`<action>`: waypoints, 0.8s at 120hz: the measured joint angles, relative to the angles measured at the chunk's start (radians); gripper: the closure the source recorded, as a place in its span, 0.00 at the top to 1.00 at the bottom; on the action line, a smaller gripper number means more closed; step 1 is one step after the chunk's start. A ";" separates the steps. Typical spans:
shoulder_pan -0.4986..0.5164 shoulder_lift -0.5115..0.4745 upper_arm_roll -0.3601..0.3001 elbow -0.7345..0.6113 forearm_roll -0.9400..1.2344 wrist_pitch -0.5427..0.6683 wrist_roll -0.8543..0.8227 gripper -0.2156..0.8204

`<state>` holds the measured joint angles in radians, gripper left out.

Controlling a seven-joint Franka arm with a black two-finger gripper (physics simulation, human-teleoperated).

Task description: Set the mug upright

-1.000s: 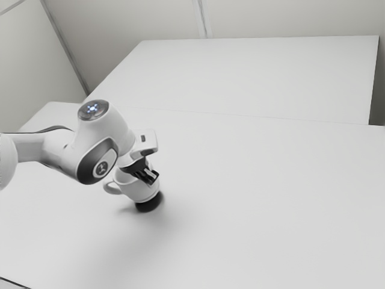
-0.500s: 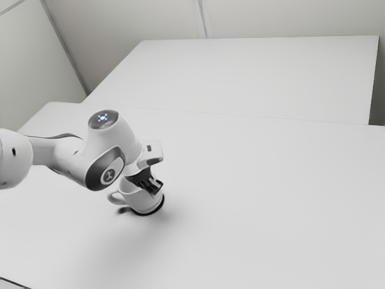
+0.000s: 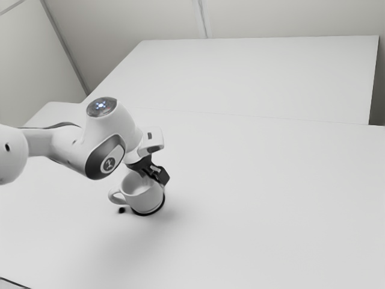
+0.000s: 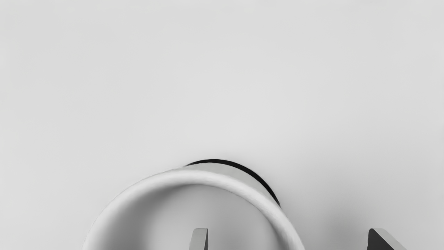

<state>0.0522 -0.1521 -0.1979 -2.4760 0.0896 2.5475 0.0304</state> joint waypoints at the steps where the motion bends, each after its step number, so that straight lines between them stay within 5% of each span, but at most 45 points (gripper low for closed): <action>1: 0.000 0.000 0.000 0.008 0.000 -0.007 0.000 0.68; 53: -0.009 0.059 0.000 0.423 -0.088 -0.518 -0.083 0.78; 96: -0.013 0.089 -0.015 0.694 -0.099 -0.818 -0.133 0.79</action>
<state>0.0394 -0.0633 -0.2129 -1.7824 -0.0089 1.7297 -0.1029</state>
